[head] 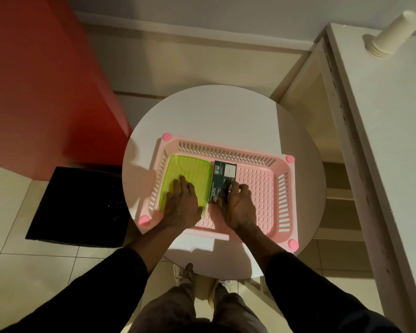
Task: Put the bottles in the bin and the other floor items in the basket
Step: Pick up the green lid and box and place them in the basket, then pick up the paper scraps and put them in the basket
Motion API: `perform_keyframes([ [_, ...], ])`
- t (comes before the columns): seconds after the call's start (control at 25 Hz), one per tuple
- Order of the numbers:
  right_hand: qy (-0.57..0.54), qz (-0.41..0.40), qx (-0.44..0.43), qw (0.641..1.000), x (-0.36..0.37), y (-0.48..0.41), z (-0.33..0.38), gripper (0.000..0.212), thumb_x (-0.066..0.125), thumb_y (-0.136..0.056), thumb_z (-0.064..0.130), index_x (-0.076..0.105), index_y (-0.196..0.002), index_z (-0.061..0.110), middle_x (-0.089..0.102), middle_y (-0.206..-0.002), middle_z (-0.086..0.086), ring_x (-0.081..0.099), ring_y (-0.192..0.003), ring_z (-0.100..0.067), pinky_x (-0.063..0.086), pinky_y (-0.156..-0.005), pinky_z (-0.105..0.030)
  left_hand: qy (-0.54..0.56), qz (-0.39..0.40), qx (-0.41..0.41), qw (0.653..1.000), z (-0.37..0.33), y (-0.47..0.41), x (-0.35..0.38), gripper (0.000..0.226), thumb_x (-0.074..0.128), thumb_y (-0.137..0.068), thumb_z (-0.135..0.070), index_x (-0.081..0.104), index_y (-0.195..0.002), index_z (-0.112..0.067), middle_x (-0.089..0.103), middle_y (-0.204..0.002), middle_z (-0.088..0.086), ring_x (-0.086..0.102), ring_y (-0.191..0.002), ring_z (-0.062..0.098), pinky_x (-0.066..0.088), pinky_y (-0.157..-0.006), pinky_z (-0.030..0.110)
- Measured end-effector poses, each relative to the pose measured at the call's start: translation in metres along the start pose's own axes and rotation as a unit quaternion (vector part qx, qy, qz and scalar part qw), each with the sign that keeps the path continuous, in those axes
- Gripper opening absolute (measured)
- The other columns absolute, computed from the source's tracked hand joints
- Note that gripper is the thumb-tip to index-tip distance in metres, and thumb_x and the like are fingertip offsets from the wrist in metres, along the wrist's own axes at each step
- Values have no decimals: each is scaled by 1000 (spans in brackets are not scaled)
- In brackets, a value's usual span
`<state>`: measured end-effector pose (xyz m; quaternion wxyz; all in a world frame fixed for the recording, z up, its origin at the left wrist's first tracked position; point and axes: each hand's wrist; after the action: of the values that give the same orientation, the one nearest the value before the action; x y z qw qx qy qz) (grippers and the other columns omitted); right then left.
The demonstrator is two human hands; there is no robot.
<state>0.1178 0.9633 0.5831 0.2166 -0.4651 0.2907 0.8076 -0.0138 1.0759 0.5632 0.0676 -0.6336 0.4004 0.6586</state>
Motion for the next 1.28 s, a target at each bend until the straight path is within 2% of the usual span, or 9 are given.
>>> perform_keyframes([
  [0.16,40,-48,-37,997,0,31,5,69,65,-92,50,43,-145,12,53,-131,-17,52,-115,-36,47,-91,-46,1,-57,50,997,4,15,-3,86,64,-94,-51,31,-156,-1,7,-172,26,6,-160,43,16,-128,55],
  [0.36,59,-71,-89,992,-3,61,19,77,51,-97,62,40,-150,7,46,-152,-15,42,-140,-33,35,-117,-47,45,-123,104,986,13,48,-9,79,57,-99,-49,33,-157,-1,10,-174,21,3,-162,37,11,-131,50],
  [0.48,72,-67,-114,989,-3,77,25,86,41,-98,68,37,-153,2,39,-159,-19,33,-149,-34,27,-123,-48,28,-167,112,979,22,76,-14,81,56,-100,-48,29,-161,-1,11,-174,20,5,-162,34,10,-132,48],
  [0.72,130,-45,-215,967,-3,128,18,85,38,-102,62,29,-157,-2,30,-164,-22,23,-155,-34,16,-127,-47,-5,-229,59,972,53,168,13,82,51,-101,-49,29,-161,2,10,-173,23,6,-162,36,19,-128,54],
  [0.84,131,-34,-252,958,2,160,8,84,38,-102,60,26,-158,-1,25,-166,-22,20,-155,-36,16,-128,-49,37,-260,1,965,55,221,42,85,65,-95,-42,32,-158,5,18,-171,25,11,-161,37,25,-127,54],
  [0.92,113,-34,-268,956,10,187,0,83,38,-103,59,26,-158,-1,25,-166,-22,20,-155,-36,16,-128,-49,80,-247,-51,964,53,261,70,88,67,-94,-40,26,-161,0,11,-174,20,4,-163,33,24,-128,53],
  [1.12,84,15,-299,950,48,267,-26,78,34,-105,60,25,-160,6,24,-168,-17,18,-157,-33,17,-128,-50,61,-160,-107,979,53,362,150,87,55,-101,-51,21,-163,0,3,-174,20,0,-162,33,19,-131,51],
  [1.28,147,80,-328,930,85,319,-44,79,28,-106,60,18,-162,7,15,-171,-16,8,-159,-32,1,-129,-44,66,-105,-136,983,55,414,187,89,51,-102,-55,18,-164,0,-2,-174,20,-4,-162,33,12,-132,48],
])
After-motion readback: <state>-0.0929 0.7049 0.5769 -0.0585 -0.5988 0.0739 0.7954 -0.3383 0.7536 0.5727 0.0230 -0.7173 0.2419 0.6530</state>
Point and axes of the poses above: each hand's wrist, its own y-axis away from the middle knuckle, its own x-axis out of the palm, z = x × y
